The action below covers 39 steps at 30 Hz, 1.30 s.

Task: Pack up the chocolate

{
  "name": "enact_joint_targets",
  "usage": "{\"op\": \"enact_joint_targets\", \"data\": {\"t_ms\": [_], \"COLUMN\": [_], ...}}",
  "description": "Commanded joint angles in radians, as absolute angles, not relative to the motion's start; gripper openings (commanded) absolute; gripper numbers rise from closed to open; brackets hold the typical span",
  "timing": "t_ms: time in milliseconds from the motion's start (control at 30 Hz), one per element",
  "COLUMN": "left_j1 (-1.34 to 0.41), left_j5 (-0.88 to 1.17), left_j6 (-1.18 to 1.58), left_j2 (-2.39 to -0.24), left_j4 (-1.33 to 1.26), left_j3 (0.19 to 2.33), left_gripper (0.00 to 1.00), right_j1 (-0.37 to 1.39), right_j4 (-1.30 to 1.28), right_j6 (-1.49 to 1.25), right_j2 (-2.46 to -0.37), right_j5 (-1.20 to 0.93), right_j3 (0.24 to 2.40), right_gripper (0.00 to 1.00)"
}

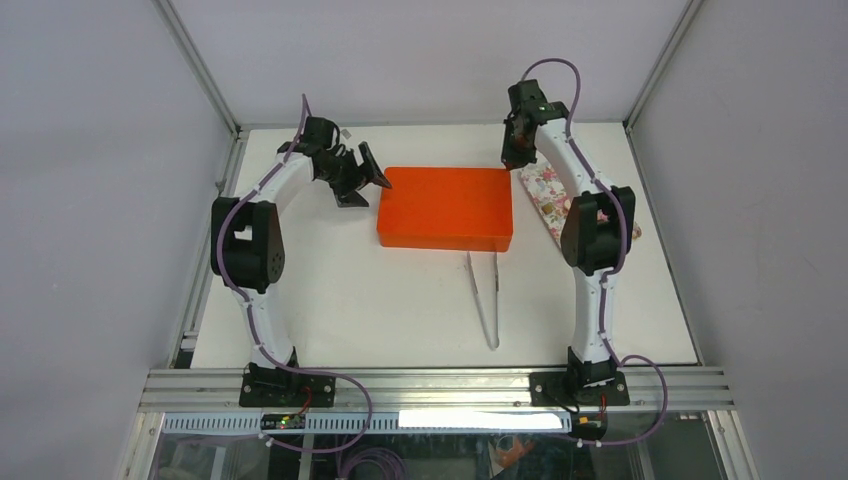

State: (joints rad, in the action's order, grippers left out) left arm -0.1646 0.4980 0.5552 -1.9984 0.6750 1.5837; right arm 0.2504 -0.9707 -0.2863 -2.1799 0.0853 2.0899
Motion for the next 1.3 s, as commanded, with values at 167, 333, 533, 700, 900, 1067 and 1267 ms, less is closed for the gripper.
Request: {"op": "enact_joint_targets", "data": {"t_ms": [167, 333, 533, 700, 900, 1067, 1267], "left_j1": [-0.173, -0.173, -0.175, -0.175, -0.176, -0.179, -0.182], "left_j5": [0.487, 0.491, 0.5, 0.493, 0.491, 0.503, 0.512], "left_j6": [0.514, 0.502, 0.511, 0.515, 0.515, 0.517, 0.516], "left_j2": [-1.934, -1.92, -1.918, -1.889, -1.837, -1.816, -1.799], "left_j4": [0.702, 0.715, 0.715, 0.714, 0.713, 0.713, 0.713], "left_j3": [1.62, 1.598, 1.6, 1.608, 1.597, 1.594, 1.586], "left_gripper": [0.85, 0.85, 0.85, 0.85, 0.85, 0.85, 0.85], "right_j1": [0.242, 0.242, 0.269, 0.301, 0.338, 0.34, 0.339], "right_j4": [-0.86, -0.887, -0.844, -0.846, -0.818, -0.8, -0.824], "right_j6": [-0.274, -0.282, -0.268, -0.258, -0.281, -0.315, -0.318], "right_j2": [-2.27, -2.261, -2.059, -1.934, -1.756, -1.645, -1.58], "right_j5": [0.153, 0.16, 0.153, 0.143, 0.124, 0.086, 0.074], "right_j3": [2.058, 2.054, 2.029, 1.968, 1.664, 1.462, 1.472], "right_gripper": [0.0, 0.0, 0.0, 0.0, 0.0, 0.0, 0.0]}}
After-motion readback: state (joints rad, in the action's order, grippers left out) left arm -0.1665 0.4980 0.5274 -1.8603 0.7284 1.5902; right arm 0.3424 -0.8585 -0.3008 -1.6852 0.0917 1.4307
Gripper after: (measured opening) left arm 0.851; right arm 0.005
